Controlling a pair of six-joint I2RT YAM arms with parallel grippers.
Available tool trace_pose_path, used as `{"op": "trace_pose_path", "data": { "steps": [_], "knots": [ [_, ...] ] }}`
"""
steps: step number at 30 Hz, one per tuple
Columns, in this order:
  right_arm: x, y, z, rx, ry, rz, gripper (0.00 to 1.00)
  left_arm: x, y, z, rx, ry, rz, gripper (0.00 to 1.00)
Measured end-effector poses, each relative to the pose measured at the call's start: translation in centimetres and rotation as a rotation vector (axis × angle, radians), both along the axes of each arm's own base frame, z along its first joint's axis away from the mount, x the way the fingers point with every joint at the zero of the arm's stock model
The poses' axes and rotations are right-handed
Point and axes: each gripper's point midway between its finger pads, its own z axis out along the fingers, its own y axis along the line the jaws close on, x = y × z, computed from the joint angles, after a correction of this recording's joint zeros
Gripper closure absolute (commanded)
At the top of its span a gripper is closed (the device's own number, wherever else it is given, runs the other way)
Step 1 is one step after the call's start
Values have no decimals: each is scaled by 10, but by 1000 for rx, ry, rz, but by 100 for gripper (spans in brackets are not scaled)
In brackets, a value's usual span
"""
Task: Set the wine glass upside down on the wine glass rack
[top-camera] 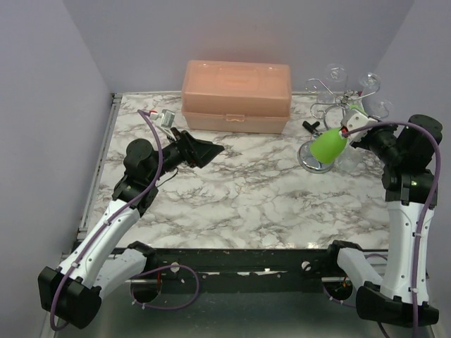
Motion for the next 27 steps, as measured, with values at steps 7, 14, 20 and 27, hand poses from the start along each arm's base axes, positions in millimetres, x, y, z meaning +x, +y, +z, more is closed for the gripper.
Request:
{"op": "trace_pose_path", "data": {
  "steps": [7,14,20,27],
  "knots": [
    [-11,-6,-15,7,26,-49,97,0,0,0,0,0,0,29],
    [-5,-17,-25,37,66,-117,91,0,0,0,-4,6,-2,29],
    [9,-19,-33,68,110,-125,86,0,-1,0,-8,5,-2,29],
    [8,-21,-32,82,119,-141,72,-6,2,0,-12,-3,-2,29]
  ]
}}
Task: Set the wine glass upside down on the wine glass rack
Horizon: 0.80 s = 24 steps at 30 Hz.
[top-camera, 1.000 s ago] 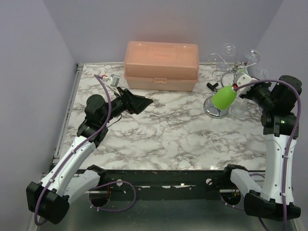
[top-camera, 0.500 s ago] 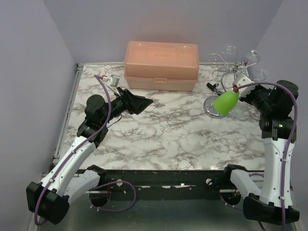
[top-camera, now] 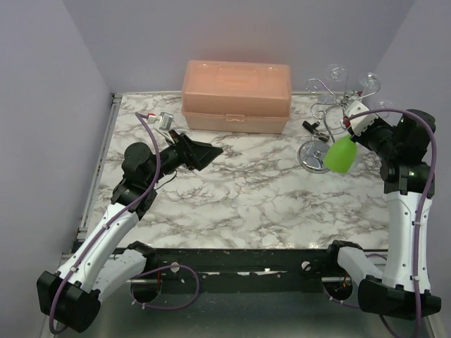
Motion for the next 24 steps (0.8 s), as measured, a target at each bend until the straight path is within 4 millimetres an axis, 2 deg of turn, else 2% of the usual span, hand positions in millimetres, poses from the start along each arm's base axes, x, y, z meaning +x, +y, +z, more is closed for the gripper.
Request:
{"op": "trace_pose_path", "data": {
  "steps": [11,17,24],
  "knots": [
    [-11,0,8,33,13,-28,56,-1,0,-4,3,8,0,29],
    [-24,-1,11,56,31,-64,43,1,0,-7,6,15,0,29],
    [-41,3,19,122,50,-91,35,1,-1,-8,7,18,-1,29]
  ]
}}
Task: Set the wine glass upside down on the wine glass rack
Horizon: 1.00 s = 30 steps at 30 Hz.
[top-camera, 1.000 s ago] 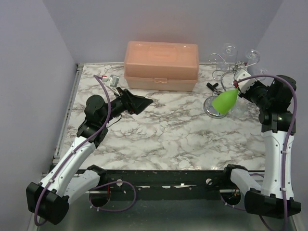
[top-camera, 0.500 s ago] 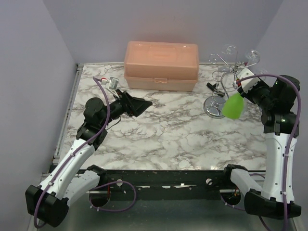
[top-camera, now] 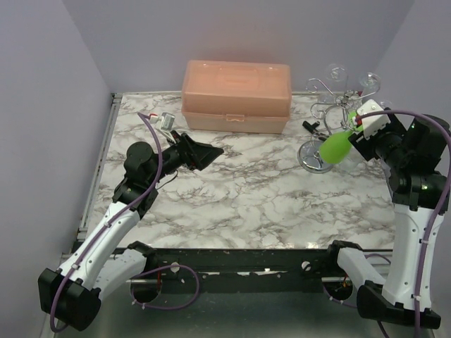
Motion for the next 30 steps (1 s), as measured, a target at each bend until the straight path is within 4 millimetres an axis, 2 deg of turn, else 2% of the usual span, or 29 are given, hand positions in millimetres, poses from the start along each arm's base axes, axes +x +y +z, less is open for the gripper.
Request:
{"op": "trace_pose_path", "data": {
  "steps": [5,8,14,19,24,27,30],
  "knots": [
    [-10,6,4,71,14,-13,30,0,0,-1,0,4,-3,29],
    [-18,17,4,141,37,6,29,0,-1,-1,0,4,-3,29],
    [-35,49,11,378,77,55,29,-2,1,1,1,-4,-2,28],
    [-45,58,17,567,77,-4,22,-6,3,1,9,-15,0,28],
    [-40,39,29,736,12,-192,22,-6,6,-3,20,-18,8,28],
    [-29,12,35,829,-53,-363,25,-5,7,-6,28,-18,9,28],
    [-24,-18,33,919,-114,-542,28,-5,8,-6,35,-26,6,28]
  ]
}}
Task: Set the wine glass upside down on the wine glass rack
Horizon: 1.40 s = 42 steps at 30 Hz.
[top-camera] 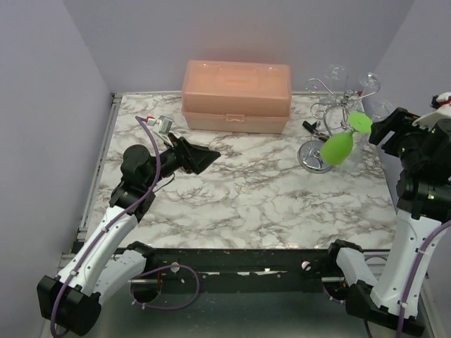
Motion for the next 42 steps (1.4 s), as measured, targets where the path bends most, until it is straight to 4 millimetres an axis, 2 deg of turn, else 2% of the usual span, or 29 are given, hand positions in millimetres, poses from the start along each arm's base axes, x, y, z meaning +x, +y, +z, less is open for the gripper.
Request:
{"op": "trace_pose_path", "data": {
  "steps": [2,6,15,20,24,26,29,36,42],
  "knots": [
    [2,-19,-11,62,10,-117,29,0,1,-1,7,-3,-1,28],
    [2,-45,-49,175,72,-284,30,1,2,-3,20,-7,0,28],
    [5,-81,-130,419,202,-510,33,2,6,-8,40,-5,1,28],
    [12,-80,-158,486,241,-501,27,4,8,-8,41,-5,9,28],
    [19,-67,-194,554,313,-431,27,7,9,-9,40,-4,14,28],
    [19,-61,-219,597,374,-411,27,9,8,-11,41,2,14,28],
    [15,-54,-244,634,429,-402,30,12,7,-15,44,17,14,28],
    [27,-54,-272,662,395,-374,45,19,4,-24,46,48,8,28],
    [41,-57,-287,701,346,-369,50,24,2,-30,50,75,7,28]
  ]
}}
